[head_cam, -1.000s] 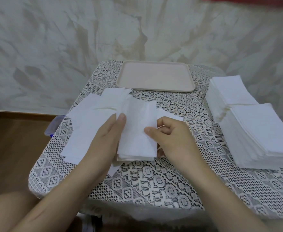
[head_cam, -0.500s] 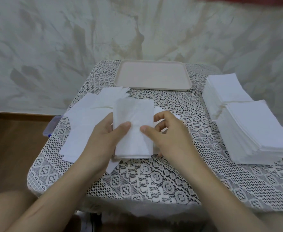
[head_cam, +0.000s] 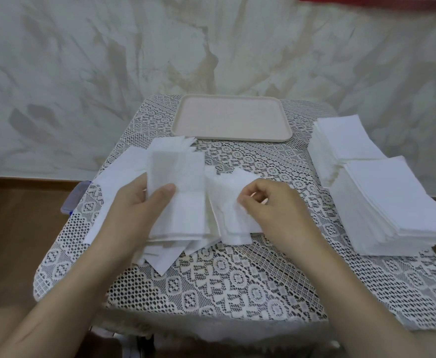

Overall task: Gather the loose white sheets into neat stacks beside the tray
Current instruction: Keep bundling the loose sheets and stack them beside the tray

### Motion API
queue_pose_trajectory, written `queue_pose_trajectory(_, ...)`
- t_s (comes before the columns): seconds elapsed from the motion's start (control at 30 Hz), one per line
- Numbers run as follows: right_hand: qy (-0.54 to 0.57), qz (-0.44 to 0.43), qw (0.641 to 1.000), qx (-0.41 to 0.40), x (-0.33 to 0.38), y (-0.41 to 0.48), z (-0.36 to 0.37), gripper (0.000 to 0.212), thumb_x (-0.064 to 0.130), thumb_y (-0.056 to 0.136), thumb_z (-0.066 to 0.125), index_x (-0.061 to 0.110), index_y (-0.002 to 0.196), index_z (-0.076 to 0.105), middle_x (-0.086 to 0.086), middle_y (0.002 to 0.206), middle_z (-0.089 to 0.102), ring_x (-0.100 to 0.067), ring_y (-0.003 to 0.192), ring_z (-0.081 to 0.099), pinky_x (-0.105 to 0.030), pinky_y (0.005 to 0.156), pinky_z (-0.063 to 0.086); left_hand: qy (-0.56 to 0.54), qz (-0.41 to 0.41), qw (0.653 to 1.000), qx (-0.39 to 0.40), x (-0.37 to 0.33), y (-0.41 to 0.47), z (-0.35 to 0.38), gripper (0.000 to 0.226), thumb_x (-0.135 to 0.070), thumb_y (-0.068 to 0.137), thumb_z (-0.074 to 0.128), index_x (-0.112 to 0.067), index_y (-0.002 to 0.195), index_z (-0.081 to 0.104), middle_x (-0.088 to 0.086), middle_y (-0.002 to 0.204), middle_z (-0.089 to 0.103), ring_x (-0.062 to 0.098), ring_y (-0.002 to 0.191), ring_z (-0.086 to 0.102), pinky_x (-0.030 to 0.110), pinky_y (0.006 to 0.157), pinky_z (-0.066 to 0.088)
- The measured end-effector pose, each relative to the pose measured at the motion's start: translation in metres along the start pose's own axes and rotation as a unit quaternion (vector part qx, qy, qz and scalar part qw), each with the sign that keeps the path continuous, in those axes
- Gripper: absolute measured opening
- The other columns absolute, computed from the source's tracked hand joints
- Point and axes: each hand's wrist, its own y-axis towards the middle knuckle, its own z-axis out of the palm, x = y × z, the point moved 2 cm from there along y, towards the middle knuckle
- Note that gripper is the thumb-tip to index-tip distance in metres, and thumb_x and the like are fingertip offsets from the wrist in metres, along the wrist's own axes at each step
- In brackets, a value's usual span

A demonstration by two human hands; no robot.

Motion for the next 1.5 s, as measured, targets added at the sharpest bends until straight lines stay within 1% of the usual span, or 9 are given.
queue_pose_trajectory(0.1,-0.113,-0.01,0.992,0.047,-0.005,0.002,-0.001,0.032,0.05,0.088,0.072,0.032,0.114,0.067,0.016,0.095,0.057,0.0,0.084,0.056,-0.025,0.067,0.039,0.011,0.006,1.0,-0.014,0.001,0.006,-0.007,0.014,-0.023,0.105,0.06,-0.02,0.108,0.073,0.004,0.095,0.08,0.028,0.086,0.077,0.038,0.06,0.064)
queue_pose_trajectory(0.2,-0.113,-0.039,0.988,0.1,-0.001,-0.001,0.004,0.052,0.058,0.082,0.073,0.035,0.127,0.061,0.019,0.11,0.05,-0.001,0.097,0.052,-0.014,0.072,0.034,0.018,0.006,1.0,-0.006,0.003,0.008,-0.005,0.014,-0.024,0.105,0.06,-0.02,0.108,0.074,0.004,0.096,0.08,0.029,0.086,0.077,0.05,0.072,0.064)
queue_pose_trajectory(0.3,-0.157,-0.053,0.978,0.124,0.003,-0.006,0.005,0.063,0.058,0.081,0.073,0.038,0.137,0.054,0.019,0.12,0.046,-0.006,0.106,0.053,-0.025,0.074,0.038,0.02,0.01,1.0,0.0,0.006,0.007,-0.003,0.015,-0.025,0.105,0.061,-0.021,0.106,0.075,0.009,0.097,0.08,0.036,0.09,0.076,0.062,0.083,0.06)
queue_pose_trajectory(0.6,-0.121,-0.09,0.985,0.086,0.002,-0.005,0.012,0.007,0.037,0.095,0.067,0.031,0.093,0.064,0.015,0.092,0.06,0.001,0.083,0.055,-0.03,0.074,0.045,0.0,0.016,1.0,-0.001,0.01,0.005,-0.003,0.016,-0.028,0.105,0.062,-0.03,0.103,0.077,0.006,0.103,0.079,0.036,0.099,0.075,0.071,0.09,0.056)
queue_pose_trajectory(0.9,-0.141,-0.082,0.986,0.033,-0.014,0.013,-0.014,0.006,0.03,0.099,0.064,0.028,0.094,0.067,0.015,0.088,0.058,0.002,0.073,0.051,-0.018,0.064,0.037,-0.011,0.02,1.0,-0.001,0.007,0.006,-0.001,0.016,-0.026,0.105,0.061,-0.025,0.105,0.078,0.009,0.105,0.079,0.038,0.098,0.075,0.072,0.088,0.056)
queue_pose_trajectory(1.1,-0.085,-0.037,0.996,-0.001,-0.023,0.012,-0.02,0.017,0.036,0.101,0.06,0.027,0.091,0.071,0.008,0.085,0.067,-0.012,0.073,0.059,-0.03,0.067,0.045,-0.05,0.011,0.999,0.006,0.008,0.011,0.001,0.017,-0.026,0.105,0.062,-0.031,0.106,0.079,0.012,0.109,0.078,0.044,0.105,0.073,0.078,0.084,0.055)
queue_pose_trajectory(1.2,-0.125,-0.004,0.992,-0.02,-0.031,0.012,-0.021,0.016,0.042,0.096,0.066,0.028,0.104,0.067,0.009,0.1,0.062,-0.013,0.086,0.059,-0.031,0.073,0.042,-0.058,0.007,0.998,0.004,0.01,0.012,0.002,0.017,-0.027,0.105,0.062,-0.032,0.107,0.079,0.011,0.108,0.078,0.045,0.105,0.073,0.079,0.083,0.054)
queue_pose_trajectory(1.37,-0.171,0.05,0.984,-0.017,-0.035,0.012,-0.02,0.057,0.053,0.091,0.068,0.019,0.136,0.056,-0.003,0.13,0.054,-0.024,0.112,0.06,-0.038,0.088,0.048,-0.048,0.006,0.999,0.009,0.01,0.009,0.001,0.016,-0.027,0.105,0.062,-0.029,0.108,0.078,0.012,0.107,0.079,0.044,0.103,0.074,0.078,0.083,0.055)
queue_pose_trajectory(1.5,-0.176,0.064,0.982,-0.023,-0.033,0.016,-0.017,0.054,0.046,0.095,0.066,0.017,0.14,0.055,-0.007,0.133,0.059,-0.028,0.117,0.06,-0.041,0.098,0.049,-0.024,0.015,1.0,0.001,0.009,0.007,0.001,0.015,-0.025,0.104,0.062,-0.023,0.105,0.077,0.01,0.099,0.079,0.035,0.092,0.076,0.072,0.087,0.056)
